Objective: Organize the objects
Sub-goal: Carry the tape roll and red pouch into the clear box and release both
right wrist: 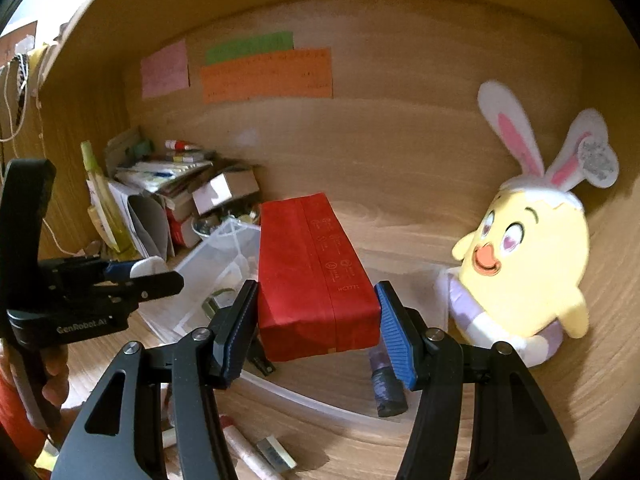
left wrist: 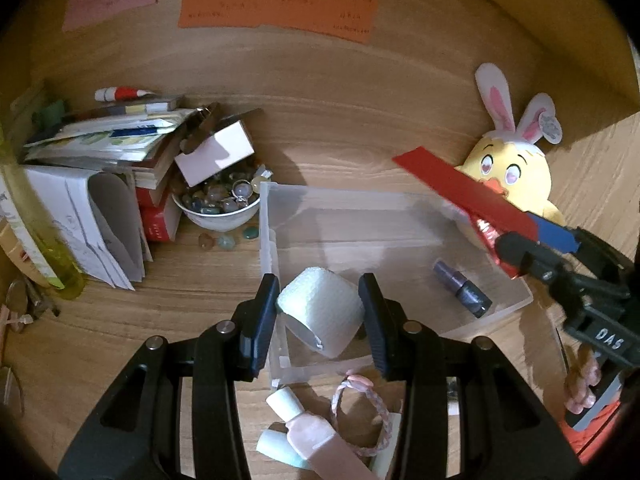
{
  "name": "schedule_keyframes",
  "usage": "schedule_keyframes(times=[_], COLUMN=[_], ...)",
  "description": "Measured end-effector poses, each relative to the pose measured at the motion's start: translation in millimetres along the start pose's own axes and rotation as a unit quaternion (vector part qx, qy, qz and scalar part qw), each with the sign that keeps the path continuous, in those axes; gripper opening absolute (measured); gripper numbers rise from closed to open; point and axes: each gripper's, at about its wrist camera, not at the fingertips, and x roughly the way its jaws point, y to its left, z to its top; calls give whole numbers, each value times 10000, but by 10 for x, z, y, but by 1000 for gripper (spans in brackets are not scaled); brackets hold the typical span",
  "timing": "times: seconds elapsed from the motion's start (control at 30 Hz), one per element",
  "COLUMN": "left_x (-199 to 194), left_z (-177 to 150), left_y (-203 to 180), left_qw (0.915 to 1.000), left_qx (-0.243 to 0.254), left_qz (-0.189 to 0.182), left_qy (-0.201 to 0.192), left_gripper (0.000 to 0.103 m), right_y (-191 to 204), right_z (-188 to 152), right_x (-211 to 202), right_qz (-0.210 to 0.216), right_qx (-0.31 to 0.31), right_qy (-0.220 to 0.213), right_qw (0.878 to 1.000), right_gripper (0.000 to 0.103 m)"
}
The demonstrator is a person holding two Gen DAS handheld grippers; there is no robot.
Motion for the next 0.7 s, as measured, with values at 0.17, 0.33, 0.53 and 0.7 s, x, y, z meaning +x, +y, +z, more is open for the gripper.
schedule_keyframes(times=[0.17, 0.33, 0.53, 0.7], left_x=[122, 246, 268, 289], left_z=[-8, -10, -3, -11], left_y=[-54, -39, -82, -157], left_qw=[9998, 9996, 9992, 9979], left_qx=[160, 176, 327, 524], left_qz=[40, 93, 149, 341], left_qy=[94, 200, 176, 162], left_gripper=[41, 41, 41, 41], right_y=[-21, -54, -92, -103], right_z=[-62, -121, -157, -199], right_x=[219, 363, 465, 534], right_qz=[-7, -69, -78, -105], right_qx=[18, 16, 52, 63], right_qy=[253, 442, 599, 720], right_qw=[9997, 9990, 9982, 9973], right_gripper=[54, 54, 55, 54])
